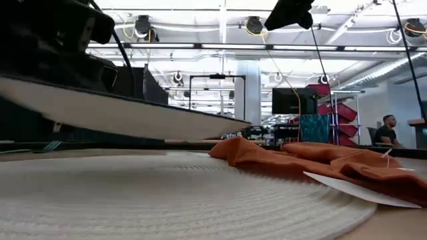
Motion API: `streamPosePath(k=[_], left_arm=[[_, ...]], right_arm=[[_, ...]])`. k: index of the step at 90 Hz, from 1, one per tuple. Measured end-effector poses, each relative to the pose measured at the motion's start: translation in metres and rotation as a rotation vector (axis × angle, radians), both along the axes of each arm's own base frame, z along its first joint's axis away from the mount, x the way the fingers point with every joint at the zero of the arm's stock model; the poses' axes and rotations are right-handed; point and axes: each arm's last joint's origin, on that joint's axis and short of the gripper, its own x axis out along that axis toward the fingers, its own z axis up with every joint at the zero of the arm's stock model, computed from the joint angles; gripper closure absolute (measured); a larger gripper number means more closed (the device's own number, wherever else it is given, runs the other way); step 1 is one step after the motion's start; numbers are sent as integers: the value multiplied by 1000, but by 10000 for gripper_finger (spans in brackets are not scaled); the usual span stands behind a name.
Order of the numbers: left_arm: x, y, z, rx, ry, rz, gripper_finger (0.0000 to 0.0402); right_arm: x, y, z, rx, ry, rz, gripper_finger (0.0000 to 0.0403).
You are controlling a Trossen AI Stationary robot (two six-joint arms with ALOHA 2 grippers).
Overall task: Set table place
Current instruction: Put the blue plate on the white table mat
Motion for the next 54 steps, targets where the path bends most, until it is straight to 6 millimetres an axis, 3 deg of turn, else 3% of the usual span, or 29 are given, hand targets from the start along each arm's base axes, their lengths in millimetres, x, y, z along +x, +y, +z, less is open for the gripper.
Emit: streamPosePath(k=[54], left_arm=[[8,-13,-24,32,68,24,395]], right_arm=[[1,2,0,10,-5,0,332]])
